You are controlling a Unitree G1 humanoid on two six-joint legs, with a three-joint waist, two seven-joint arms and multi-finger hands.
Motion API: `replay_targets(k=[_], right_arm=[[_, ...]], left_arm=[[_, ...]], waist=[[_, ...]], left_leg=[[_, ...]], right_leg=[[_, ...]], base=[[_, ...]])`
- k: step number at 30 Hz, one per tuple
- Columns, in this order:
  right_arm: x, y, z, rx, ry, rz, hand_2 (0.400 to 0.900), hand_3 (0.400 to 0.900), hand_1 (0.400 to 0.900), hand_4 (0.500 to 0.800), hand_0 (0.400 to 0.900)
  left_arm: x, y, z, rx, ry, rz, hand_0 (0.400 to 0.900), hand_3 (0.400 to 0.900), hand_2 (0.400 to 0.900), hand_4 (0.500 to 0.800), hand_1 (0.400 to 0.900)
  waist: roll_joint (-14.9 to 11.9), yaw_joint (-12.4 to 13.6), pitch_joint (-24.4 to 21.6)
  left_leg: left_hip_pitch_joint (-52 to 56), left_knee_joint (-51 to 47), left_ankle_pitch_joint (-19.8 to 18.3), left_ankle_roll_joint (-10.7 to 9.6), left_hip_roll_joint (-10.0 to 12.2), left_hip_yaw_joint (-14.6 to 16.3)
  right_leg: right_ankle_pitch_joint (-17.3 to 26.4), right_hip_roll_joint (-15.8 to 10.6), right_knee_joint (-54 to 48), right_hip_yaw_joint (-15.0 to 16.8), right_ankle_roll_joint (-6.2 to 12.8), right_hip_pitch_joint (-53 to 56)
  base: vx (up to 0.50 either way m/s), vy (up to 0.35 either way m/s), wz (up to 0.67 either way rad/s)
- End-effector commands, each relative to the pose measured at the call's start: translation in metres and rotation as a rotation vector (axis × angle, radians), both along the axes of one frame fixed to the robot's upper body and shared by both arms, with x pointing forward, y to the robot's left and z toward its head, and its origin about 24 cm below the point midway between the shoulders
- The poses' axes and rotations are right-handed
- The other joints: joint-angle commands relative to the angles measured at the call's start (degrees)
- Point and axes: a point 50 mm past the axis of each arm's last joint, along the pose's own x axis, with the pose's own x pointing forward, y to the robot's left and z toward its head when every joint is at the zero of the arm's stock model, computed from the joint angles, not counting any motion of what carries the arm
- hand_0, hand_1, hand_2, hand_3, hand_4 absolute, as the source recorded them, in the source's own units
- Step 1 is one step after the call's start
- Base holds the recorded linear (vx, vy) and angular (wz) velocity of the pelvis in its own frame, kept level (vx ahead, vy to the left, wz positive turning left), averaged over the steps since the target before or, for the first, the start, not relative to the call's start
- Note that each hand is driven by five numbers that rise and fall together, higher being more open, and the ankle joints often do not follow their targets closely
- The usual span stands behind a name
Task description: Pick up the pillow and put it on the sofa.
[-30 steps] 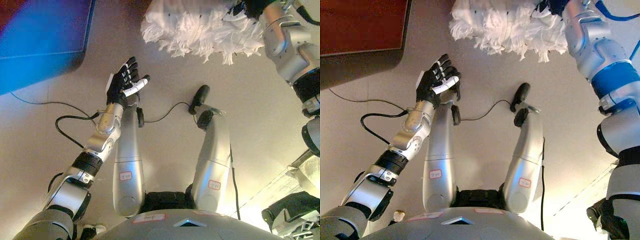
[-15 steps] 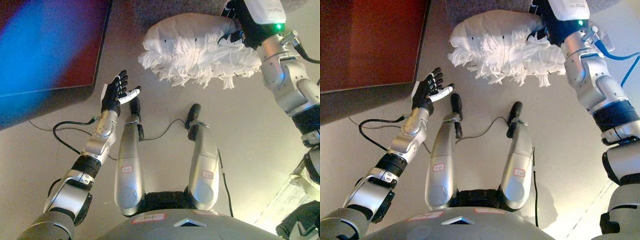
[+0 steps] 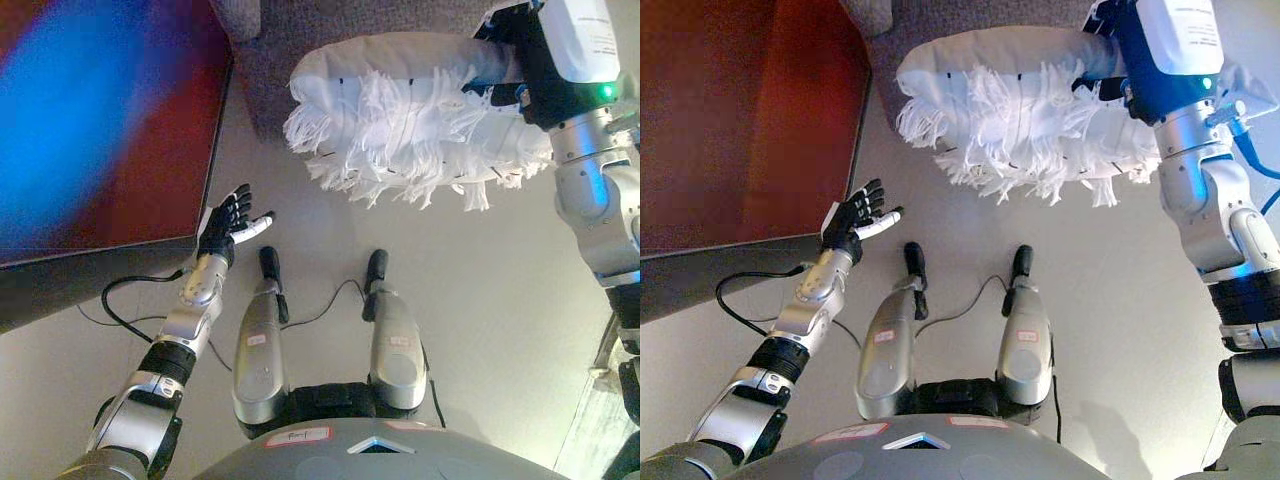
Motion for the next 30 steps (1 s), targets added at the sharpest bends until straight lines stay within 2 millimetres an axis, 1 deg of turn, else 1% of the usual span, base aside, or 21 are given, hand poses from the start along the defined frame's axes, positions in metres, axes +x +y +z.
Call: replay_targets(k=[1,2,3,5,7,10,11,12,13,16,19,21,22,23,24,25,26,27,30], right_arm=[[-0.023,-0.002,0.081,0.109,-0.367,0.092,0.4,0.4,0.4,0.5,0.4],[-0.017,-0.008,0.077,0.128,-0.319,0.072,0.4,0.4,0.4,0.5,0.4],[-0.016,-0.007,0.077,0.129,-0.317,0.075,0.4,0.4,0.4,0.5,0.4],[0.0,-0.015,0.071,0.164,-0.242,0.034,0.4,0.4,0.4,0.5,0.4],[0.011,-0.02,0.071,0.151,-0.196,-0.011,0.4,0.4,0.4,0.5,0.4],[0.034,-0.023,0.081,0.131,-0.136,-0.074,0.4,0.4,0.4,0.5,0.4],[0.041,-0.023,0.085,0.127,-0.124,-0.093,0.4,0.4,0.4,0.5,0.4],[0.049,-0.026,0.088,0.115,-0.093,-0.133,0.4,0.4,0.4,0.5,0.4],[0.058,-0.028,0.094,0.131,-0.084,-0.166,0.4,0.4,0.4,0.5,0.4],[0.073,-0.034,0.103,0.165,-0.032,-0.258,0.4,0.4,0.4,0.5,0.4],[0.08,-0.046,0.11,0.211,0.003,-0.365,0.4,0.4,0.4,0.5,0.4],[0.08,-0.057,0.112,0.222,0.03,-0.435,0.4,0.4,0.4,0.5,0.4],[0.076,-0.066,0.117,0.234,0.014,-0.476,0.4,0.4,0.4,0.5,0.4],[0.074,-0.074,0.116,0.22,0.02,-0.52,0.9,0.9,0.9,0.8,0.9],[0.073,-0.082,0.111,0.193,0.075,-0.566,0.9,0.9,0.9,0.8,0.9],[0.07,-0.085,0.117,0.25,0.039,-0.565,0.9,0.9,0.9,0.8,0.9],[0.068,-0.088,0.118,0.308,0.025,-0.569,0.9,0.9,0.9,0.8,0.9],[0.066,-0.093,0.117,0.317,0.023,-0.589,0.9,0.9,0.9,0.8,0.9],[0.067,-0.091,0.115,0.331,0.015,-0.579,0.9,0.9,0.9,0.8,0.9]], left_arm=[[-0.018,-0.004,-0.004,0.002,-0.015,-0.084,0.9,0.9,0.9,0.8,0.9],[-0.024,-0.003,-0.008,-0.016,0.001,-0.089,0.9,0.9,0.9,0.8,0.9],[-0.025,-0.002,-0.008,-0.018,0.003,-0.087,0.9,0.9,0.9,0.8,0.9],[-0.029,-0.002,-0.012,-0.045,0.022,-0.093,0.9,0.9,0.9,0.8,0.9],[-0.032,0.0,-0.011,-0.053,0.023,-0.098,0.9,0.9,0.9,0.8,0.9],[-0.037,0.004,-0.01,-0.065,0.027,-0.106,0.9,0.9,0.9,0.8,0.9],[-0.038,0.005,-0.011,-0.069,0.031,-0.1,0.9,0.9,0.9,0.8,0.9],[-0.039,0.006,-0.011,-0.07,0.034,-0.105,0.9,0.9,0.9,0.8,0.9],[-0.039,0.005,-0.01,-0.077,0.03,-0.111,0.9,0.9,0.9,0.8,0.9],[-0.039,0.003,-0.01,-0.085,0.033,-0.127,0.9,0.9,0.9,0.8,0.9],[-0.037,0.0,-0.007,-0.088,0.03,-0.162,0.9,0.9,0.9,0.8,0.9],[-0.034,-0.002,-0.005,-0.087,0.023,-0.191,0.9,0.9,0.9,0.8,0.9],[-0.032,-0.004,-0.002,-0.085,0.016,-0.204,0.9,0.9,0.9,0.8,0.9],[-0.032,-0.006,-0.002,-0.084,0.017,-0.22,0.9,0.9,0.9,0.8,0.9],[-0.029,-0.006,-0.001,-0.081,0.015,-0.23,0.9,0.9,0.9,0.8,0.9],[-0.027,-0.01,0.0,-0.086,0.01,-0.247,0.9,0.9,0.9,0.8,0.9],[-0.026,-0.014,0.001,-0.09,0.007,-0.254,0.9,0.9,0.9,0.8,0.9],[-0.025,-0.016,0.001,-0.093,0.01,-0.26,0.9,0.9,0.9,0.8,0.9],[-0.025,-0.018,0.0,-0.093,0.015,-0.261,0.9,0.9,0.9,0.8,0.9]], waist=[[-0.9,2.0,-15.8],[-1.1,2.6,-16.9],[-1.1,2.5,-17.0],[-1.4,3.4,-17.9],[-1.6,4.1,-18.7],[-1.9,5.4,-19.6],[-1.8,5.4,-19.7],[-2.0,5.9,-20.0],[-1.9,6.1,-20.2],[-1.8,7.2,-20.8],[-1.8,8.7,-21.2],[-1.8,10.0,-21.6],[-1.8,10.5,-21.6],[-1.7,11.3,-21.6],[-1.8,11.9,-21.7],[-1.6,12.2,-21.9],[-1.5,12.4,-22.0],[-1.4,12.5,-22.1],[-1.5,12.7,-22.2]], left_leg=[[4.1,-4.8,-0.6,-4.8,3.4,-2.4],[4.8,-5.6,-0.3,-4.8,3.4,-2.2],[5.0,-5.9,-0.2,-4.8,3.4,-2.2],[5.7,-6.3,-0.1,-4.8,3.4,-2.1],[6.3,-6.5,-0.3,-4.8,3.5,-2.1],[7.2,-6.1,-0.8,-4.7,3.6,-2.2],[7.5,-6.1,-0.9,-4.7,3.6,-2.3],[7.7,-6.2,-0.8,-4.7,3.6,-2.4],[8.1,-6.7,-0.7,-4.8,3.6,-2.3],[8.7,-8.1,0.0,-4.9,3.7,-2.6],[8.4,-9.1,0.9,-5.2,3.6,-3.5],[7.8,-9.5,1.4,-5.5,3.4,-4.4],[7.5,-9.7,1.7,-5.6,3.3,-4.9],[7.2,-9.9,2.0,-5.8,3.3,-5.5],[6.8,-10.1,2.3,-5.9,3.3,-6.1],[6.7,-10.3,2.4,-6.0,3.3,-6.5],[6.6,-10.4,2.5,-6.1,3.4,-7.0],[6.7,-10.4,2.5,-6.1,3.3,-7.4],[6.8,-10.2,2.3,-6.0,3.1,-8.1]], right_leg=[[5.8,-3.5,-4.0,-0.4,5.41,2.3],[6.1,-3.6,-4.7,-1.0,5.42,3.1],[6.2,-3.6,-5.0,-1.0,5.43,3.3],[6.5,-3.7,-5.6,-1.5,5.41,4.2],[6.3,-3.6,-5.7,-1.6,5.32,4.9],[5.9,-3.5,-5.5,-1.7,5.11,6.0],[5.9,-3.4,-5.6,-1.7,5.08,6.3],[5.8,-3.3,-5.7,-1.8,5.05,6.7],[5.8,-3.3,-5.9,-2.1,5.08,7.2],[6.0,-3.2,-6.8,-3.0,5.13,8.2],[6.0,-3.0,-7.3,-4.1,5.11,8.6],[6.0,-3.0,-7.7,-5.1,5.19,8.8],[6.0,-3.0,-7.8,-5.6,5.21,8.9],[6.0,-3.0,-8.1,-6.3,5.26,9.1],[5.9,-2.9,-8.3,-7.0,5.26,9.5],[5.8,-2.9,-8.5,-7.6,5.32,9.8],[5.8,-2.9,-8.8,-8.1,5.36,10.4],[5.7,-2.8,-9.0,-8.6,5.38,10.9],[5.5,-2.8,-9.1,-9.2,5.37,11.9]], base=[[0.13,0.007,0.24],[0.1,0.005,0.18],[0.09,0.003,0.12],[0.08,-0.006,0.06],[0.08,-0.003,0.03],[0.09,-0.005,0.0],[0.07,-0.006,0.05],[0.07,-0.003,0.08],[0.06,-0.003,0.1],[0.05,-0.007,0.12],[0.03,-0.028,0.24],[0.02,-0.042,0.35],[0.03,-0.052,0.43],[0.04,-0.053,0.47],[0.04,-0.049,0.43],[0.05,-0.038,0.41],[0.06,-0.021,0.33],[0.06,-0.014,0.29],[0.05,-0.008,0.15]])
